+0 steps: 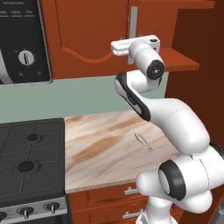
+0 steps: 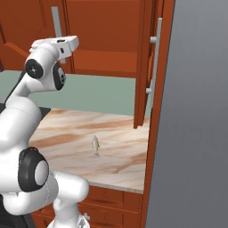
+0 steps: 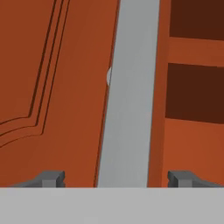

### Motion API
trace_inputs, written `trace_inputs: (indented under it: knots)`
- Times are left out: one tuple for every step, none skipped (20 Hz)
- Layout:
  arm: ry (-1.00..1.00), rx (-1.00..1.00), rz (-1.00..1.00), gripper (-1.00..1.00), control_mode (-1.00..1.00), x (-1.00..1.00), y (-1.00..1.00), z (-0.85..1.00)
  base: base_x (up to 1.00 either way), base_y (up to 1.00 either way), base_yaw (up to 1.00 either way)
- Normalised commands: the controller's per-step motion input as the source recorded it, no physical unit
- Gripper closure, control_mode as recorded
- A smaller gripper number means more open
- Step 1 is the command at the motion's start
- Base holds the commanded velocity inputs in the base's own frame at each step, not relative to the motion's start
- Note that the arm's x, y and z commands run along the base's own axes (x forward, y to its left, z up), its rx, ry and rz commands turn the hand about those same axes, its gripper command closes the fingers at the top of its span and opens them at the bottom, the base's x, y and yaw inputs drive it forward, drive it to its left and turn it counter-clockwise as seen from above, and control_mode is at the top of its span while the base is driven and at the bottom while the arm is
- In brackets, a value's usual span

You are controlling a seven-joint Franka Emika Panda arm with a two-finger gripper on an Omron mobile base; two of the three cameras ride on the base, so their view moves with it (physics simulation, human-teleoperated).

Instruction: Retrieve the tupperware from the cabinet, then place the raw meat into the tupperware to avoid contamination.

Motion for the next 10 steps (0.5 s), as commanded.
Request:
trace_inputs:
  knots:
    - [0.13,0.00,0.00,1.00,-1.00,0.44,0.14,0.00,0.00,0.00,0.00]
    - [0.18,0.00,0.00,1.00,-1.00,0.43,0.13,0.00,0.00,0.00,0.00]
    - [0.23,0.00,-0.02,1.00,-1.00,0.44,0.14,0.00,0.00,0.00,0.00]
    - [0.25,0.00,-0.04,1.00,-1.00,0.43,0.13,0.00,0.00,0.00,0.00]
    - [0.32,0.00,-0.05,1.00,-1.00,0.44,0.09,0.00,0.00,0.00,0.00]
    - [0.35,0.00,-0.05,1.00,-1.00,0.47,0.09,0.00,0.00,0.00,0.00]
    - [0.39,0.00,-0.06,1.00,-1.00,0.48,0.09,0.00,0.00,0.00,0.00]
    - [0.43,0.00,-0.06,1.00,-1.00,0.51,0.10,0.00,0.00,0.00,0.00]
    - [0.43,0.00,-0.06,1.00,-1.00,0.51,0.10,-0.03,0.00,0.00,0.00]
    - [0.42,0.00,-0.06,1.00,-1.00,0.51,0.10,-0.04,0.00,0.00,0.00]
